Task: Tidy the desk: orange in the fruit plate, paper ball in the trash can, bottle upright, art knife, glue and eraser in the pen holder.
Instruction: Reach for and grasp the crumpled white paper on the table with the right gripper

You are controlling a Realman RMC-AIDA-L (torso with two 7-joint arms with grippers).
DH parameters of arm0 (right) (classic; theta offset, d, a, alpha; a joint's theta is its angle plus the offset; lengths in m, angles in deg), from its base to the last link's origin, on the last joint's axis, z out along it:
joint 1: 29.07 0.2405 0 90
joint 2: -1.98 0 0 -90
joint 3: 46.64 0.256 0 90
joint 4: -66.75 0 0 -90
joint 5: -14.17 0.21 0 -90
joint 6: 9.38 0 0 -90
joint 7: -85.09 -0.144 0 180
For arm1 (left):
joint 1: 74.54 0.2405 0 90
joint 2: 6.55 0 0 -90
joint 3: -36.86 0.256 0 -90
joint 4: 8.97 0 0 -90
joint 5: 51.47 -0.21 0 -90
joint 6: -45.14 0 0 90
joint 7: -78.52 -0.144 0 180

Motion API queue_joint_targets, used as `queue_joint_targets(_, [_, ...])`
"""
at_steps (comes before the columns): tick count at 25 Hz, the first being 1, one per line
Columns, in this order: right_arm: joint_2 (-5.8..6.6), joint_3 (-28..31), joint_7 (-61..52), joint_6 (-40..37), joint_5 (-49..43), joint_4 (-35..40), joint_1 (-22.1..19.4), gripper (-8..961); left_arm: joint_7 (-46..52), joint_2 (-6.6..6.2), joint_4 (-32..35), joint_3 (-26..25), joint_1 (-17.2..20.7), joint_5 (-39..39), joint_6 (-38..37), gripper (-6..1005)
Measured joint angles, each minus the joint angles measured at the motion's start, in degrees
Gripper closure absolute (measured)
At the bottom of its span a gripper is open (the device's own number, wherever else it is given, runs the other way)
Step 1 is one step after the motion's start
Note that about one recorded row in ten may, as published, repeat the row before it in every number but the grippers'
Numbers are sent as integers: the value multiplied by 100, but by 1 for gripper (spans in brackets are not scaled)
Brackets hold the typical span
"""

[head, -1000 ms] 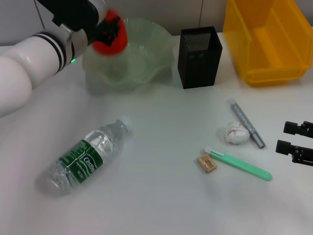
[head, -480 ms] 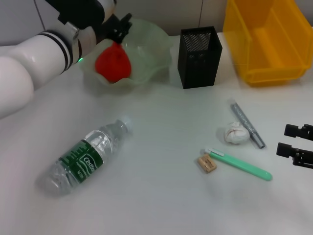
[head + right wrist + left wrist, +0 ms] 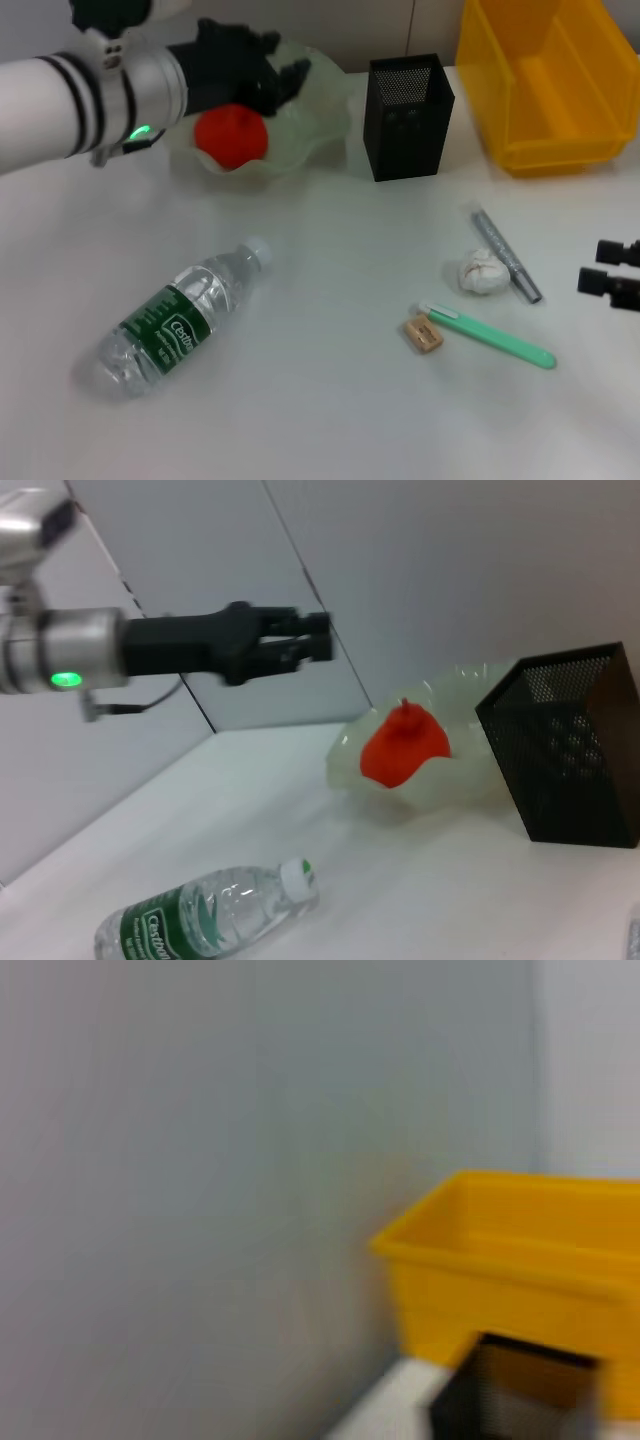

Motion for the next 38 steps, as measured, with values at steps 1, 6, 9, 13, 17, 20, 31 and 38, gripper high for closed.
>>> queue_joint_targets(1, [-32, -60, -198, -20, -1, 186, 21, 208, -15, -3, 171, -151, 81, 47, -464, 587])
queue_joint_targets(6, [-75, -727, -1498, -185, 48, 1164, 154, 208, -259, -19, 634, -736, 328, 338, -2155, 589])
queue_joint_targets(9, [-77, -1258, -2270, -255, 48, 1787, 268, 208, -566, -19, 690, -1056, 476, 688, -2892, 590])
queue_joint_targets(13, [-74, -1877, -3336, -215, 8, 2592, 409, 208, -780, -21, 656, -1492, 632, 1212, -3573, 590])
queue_joint_targets(17, [20, -2210, -4337, -244, -306, 3039, 739, 208, -909, -23, 644, -1716, 683, 1343, -4094, 589])
queue_joint_targets(20, [67, -2577, -4696, -330, -764, 3284, 997, 208, -945, -23, 646, -1740, 713, 1359, -4281, 589])
queue_joint_targets(31, [78, -2816, -5079, -158, -1678, 3301, 1432, 208, -951, -11, 644, -1762, 849, 1472, -4329, 590])
queue_joint_targets(38, [81, -3408, -5078, 360, -2251, 2693, 1660, 208, -962, -15, 419, -1767, 865, 1477, -4279, 589])
